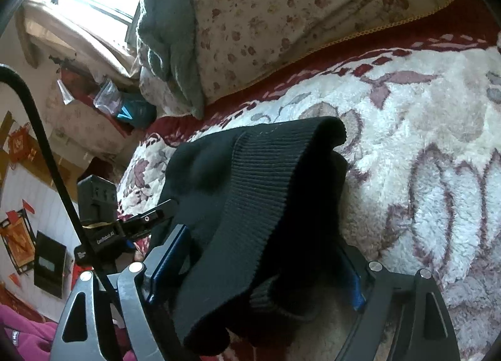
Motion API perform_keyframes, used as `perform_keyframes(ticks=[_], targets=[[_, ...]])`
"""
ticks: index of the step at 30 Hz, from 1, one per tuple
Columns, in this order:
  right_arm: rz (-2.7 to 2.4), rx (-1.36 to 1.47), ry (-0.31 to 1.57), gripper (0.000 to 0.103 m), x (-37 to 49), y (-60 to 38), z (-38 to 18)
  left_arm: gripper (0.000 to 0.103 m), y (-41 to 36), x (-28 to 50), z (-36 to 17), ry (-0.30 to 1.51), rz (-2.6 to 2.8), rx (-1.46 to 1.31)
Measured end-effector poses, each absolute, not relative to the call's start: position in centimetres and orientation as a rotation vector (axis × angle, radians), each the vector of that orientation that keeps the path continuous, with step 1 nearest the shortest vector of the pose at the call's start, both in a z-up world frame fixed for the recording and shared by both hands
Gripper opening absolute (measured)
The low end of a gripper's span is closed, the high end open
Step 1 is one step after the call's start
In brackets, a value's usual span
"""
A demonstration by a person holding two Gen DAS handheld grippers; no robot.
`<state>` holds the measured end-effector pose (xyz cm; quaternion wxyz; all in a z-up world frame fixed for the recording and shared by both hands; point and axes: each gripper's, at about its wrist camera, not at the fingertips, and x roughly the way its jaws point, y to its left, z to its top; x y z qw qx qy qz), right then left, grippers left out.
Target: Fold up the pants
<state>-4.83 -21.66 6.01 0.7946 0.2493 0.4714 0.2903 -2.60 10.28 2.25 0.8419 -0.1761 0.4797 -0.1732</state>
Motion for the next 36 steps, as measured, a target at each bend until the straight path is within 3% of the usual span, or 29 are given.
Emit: perform_keyframes(ticks=[5, 9, 10, 14, 17, 19, 36], targets=[[0.643, 0.536, 1.001, 0.081, -5.0, -21.8, 5.9, 0.090, 9.5, -2.3, 2.0, 1.007, -0.372, -0.338], [0.633, 0.448, 0.997, 0.062, -5.5, -21.3, 6.4, 0.090, 8.9, -2.3, 2.0, 1.007, -0.357, -0.301], [0.633, 0.443, 0.990, 0.060, -5.6, -21.3, 6.4, 0.089, 8.8, -2.3, 1.9, 1.007, -0.352, -0.297], [0.620, 0.386, 0.962, 0.052, -6.1, -20.6, 7.0, 0.055, 8.2, -3.0, 2.7, 0.973, -0.358, -0.275], [0.615, 0.374, 0.952, 0.047, -6.1, -20.5, 7.8, 0.040, 8.3, -3.6, 3.5, 0.941, -0.353, -0.271], [0.622, 0.361, 0.942, 0.046, -6.1, -20.3, 8.6, 0.035, 8.8, -3.7, 4.0, 0.937, -0.364, -0.296], [0.874, 0.274, 0.929, 0.043, -0.7, -4.4, 11.4, 0.033, 22.7, -5.8, 9.6, 0.808, -0.077, -0.310]])
